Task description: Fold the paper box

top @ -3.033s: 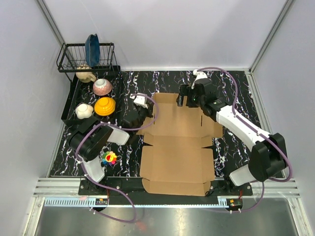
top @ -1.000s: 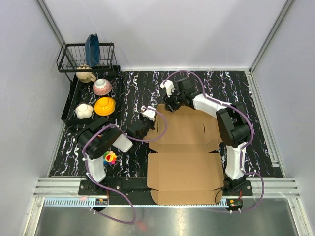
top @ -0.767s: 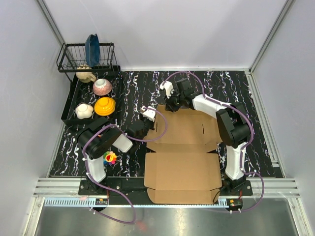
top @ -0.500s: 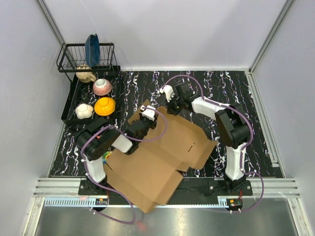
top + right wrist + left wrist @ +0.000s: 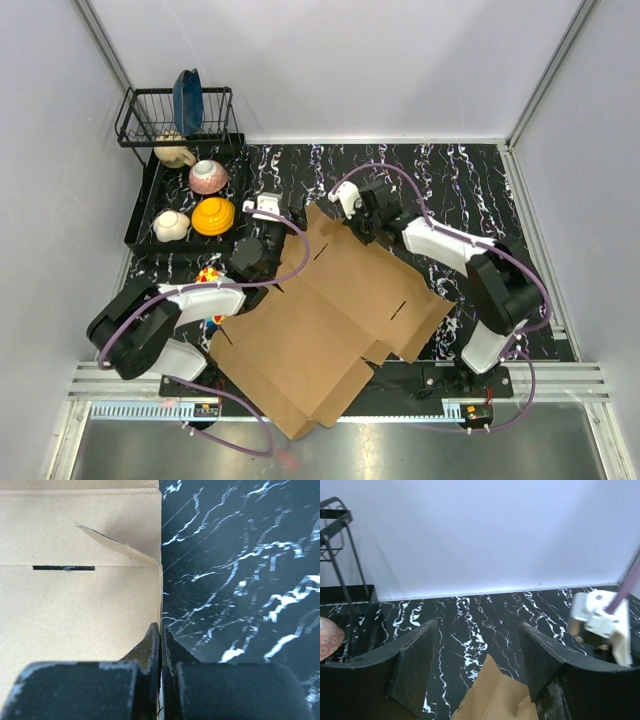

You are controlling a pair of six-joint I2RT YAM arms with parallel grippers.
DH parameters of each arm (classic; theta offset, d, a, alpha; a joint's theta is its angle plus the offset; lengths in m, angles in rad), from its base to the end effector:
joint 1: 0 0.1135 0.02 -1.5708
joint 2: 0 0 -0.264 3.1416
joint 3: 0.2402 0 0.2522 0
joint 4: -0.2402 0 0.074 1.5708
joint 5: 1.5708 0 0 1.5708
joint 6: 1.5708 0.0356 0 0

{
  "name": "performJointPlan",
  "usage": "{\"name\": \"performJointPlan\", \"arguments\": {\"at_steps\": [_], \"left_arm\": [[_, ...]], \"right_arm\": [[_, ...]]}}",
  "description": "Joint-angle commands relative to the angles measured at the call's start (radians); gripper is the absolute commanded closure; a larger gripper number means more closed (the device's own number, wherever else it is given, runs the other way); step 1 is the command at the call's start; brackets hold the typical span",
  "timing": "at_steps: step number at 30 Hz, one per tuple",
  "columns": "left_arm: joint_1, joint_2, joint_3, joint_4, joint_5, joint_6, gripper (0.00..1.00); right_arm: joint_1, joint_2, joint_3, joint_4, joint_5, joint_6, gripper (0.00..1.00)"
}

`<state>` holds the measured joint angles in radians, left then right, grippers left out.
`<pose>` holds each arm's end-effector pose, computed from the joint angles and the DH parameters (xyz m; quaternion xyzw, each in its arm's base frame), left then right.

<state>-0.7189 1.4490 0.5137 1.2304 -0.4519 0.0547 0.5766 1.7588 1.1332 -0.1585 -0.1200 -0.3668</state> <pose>0.2232 -0.1747 0.2449 0.0522 0.6054 -0.1292 0.7837 0.3166 0.2110 0.2008 -0.4394 0.8108 0.0951 0.3747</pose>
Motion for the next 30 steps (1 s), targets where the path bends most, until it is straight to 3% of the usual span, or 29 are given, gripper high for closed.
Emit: {"name": "performJointPlan", "arguments": {"at_steps": [1,4,7,8,10,13,14,15,18,25,30], "left_arm": [[-0.004,-0.090,0.045,-0.228,-0.112,-0.047,0.30],[-0.002,-0.114,0.117,-0.472,-0.166,-0.116,0.30],[-0.004,-0.116,0.163,-0.621,-0.261,-0.293,0.46],[-0.001,-0.134,0.175,-0.705,-0.281,-0.338,0.59],[0.015,-0.157,0.172,-0.755,-0.275,-0.430,0.65],[0.033,-0.209,0.129,-0.756,-0.240,-0.504,0.59],[0.038,-0.234,0.114,-0.764,-0.238,-0.522,0.54],[0.045,-0.243,0.108,-0.773,-0.235,-0.539,0.40],[0.050,-0.277,0.095,-0.807,-0.219,-0.590,0.29],[0.032,-0.348,0.028,-0.939,-0.111,-0.705,0.32],[-0.042,-0.386,-0.079,-0.896,-0.107,-0.754,0.32]], "right_arm": [[0.038,-0.131,-0.022,0.089,0.180,-0.098,1.00],[0.058,-0.202,-0.072,0.131,0.255,-0.145,1.00],[0.086,-0.266,-0.119,0.206,0.354,-0.194,1.00],[0.094,-0.291,-0.142,0.220,0.380,-0.208,1.00],[0.115,-0.308,-0.154,0.241,0.451,-0.248,1.00],[0.166,-0.320,-0.185,0.296,0.566,-0.335,1.00],[0.199,-0.321,-0.208,0.315,0.592,-0.366,1.00],[0.213,-0.323,-0.217,0.332,0.615,-0.395,1.00],[0.253,-0.328,-0.239,0.392,0.671,-0.477,1.00],[0.262,-0.392,-0.227,0.288,0.545,-0.376,1.00],[0.262,-0.412,-0.227,0.241,0.504,-0.293,1.00]]}}
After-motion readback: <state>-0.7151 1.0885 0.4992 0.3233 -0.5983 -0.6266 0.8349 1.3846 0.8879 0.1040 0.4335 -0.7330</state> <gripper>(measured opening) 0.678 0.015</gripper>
